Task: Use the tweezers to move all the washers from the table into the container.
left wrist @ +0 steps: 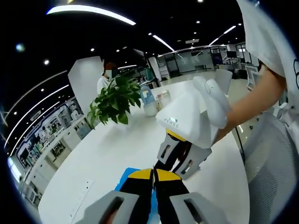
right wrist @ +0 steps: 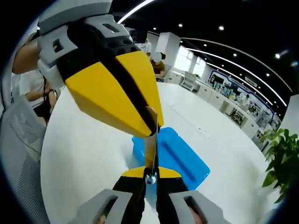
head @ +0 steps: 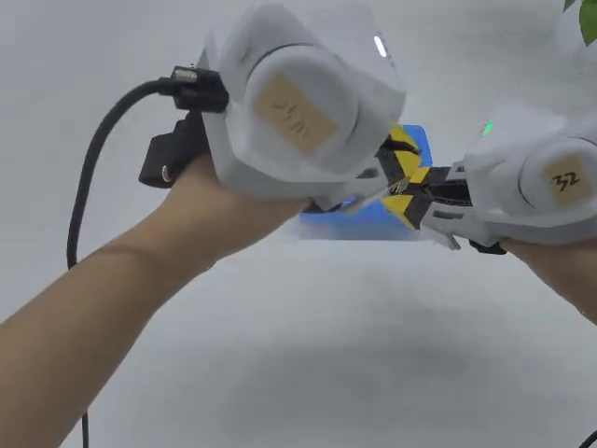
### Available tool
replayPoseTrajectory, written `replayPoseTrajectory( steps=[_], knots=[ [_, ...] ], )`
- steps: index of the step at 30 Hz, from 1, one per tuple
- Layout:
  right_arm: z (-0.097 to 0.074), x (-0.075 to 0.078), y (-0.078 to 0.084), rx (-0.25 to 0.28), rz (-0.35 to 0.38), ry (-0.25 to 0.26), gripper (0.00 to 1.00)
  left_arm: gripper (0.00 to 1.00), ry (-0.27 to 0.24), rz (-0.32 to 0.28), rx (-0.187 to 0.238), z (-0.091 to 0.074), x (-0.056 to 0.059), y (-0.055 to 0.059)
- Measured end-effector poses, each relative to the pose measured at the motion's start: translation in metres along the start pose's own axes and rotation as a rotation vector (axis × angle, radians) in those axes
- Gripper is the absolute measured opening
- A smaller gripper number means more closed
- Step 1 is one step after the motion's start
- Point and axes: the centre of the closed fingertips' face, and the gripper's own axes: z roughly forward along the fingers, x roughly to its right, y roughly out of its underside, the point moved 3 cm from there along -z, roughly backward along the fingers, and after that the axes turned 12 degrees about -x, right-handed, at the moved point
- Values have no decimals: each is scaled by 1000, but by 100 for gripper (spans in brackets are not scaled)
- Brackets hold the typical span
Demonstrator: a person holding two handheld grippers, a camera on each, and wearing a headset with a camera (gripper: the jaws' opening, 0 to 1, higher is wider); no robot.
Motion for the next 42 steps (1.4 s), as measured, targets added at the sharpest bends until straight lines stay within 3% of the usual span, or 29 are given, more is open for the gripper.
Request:
replayPoseTrajectory(
  steps=[8,13,19,22,36,42],
  knots=[
    [8,18,-6,1,20,52,3,0,-15,5,15,9,-14,-3],
    [27,25,2,-30,41,58,4,0,-6,-15,-5,26,-21,9],
    [48,29,15,-79,75,27,4,0,18,-25,-38,46,-27,23],
    [52,33,16,-79,73,40,4,0,25,-48,-42,53,-34,28],
    [69,45,14,-87,145,3,4,0,23,-56,-64,65,-48,32],
    [78,47,16,-111,170,-10,4,0,22,-62,-86,71,-53,39]
  ],
)
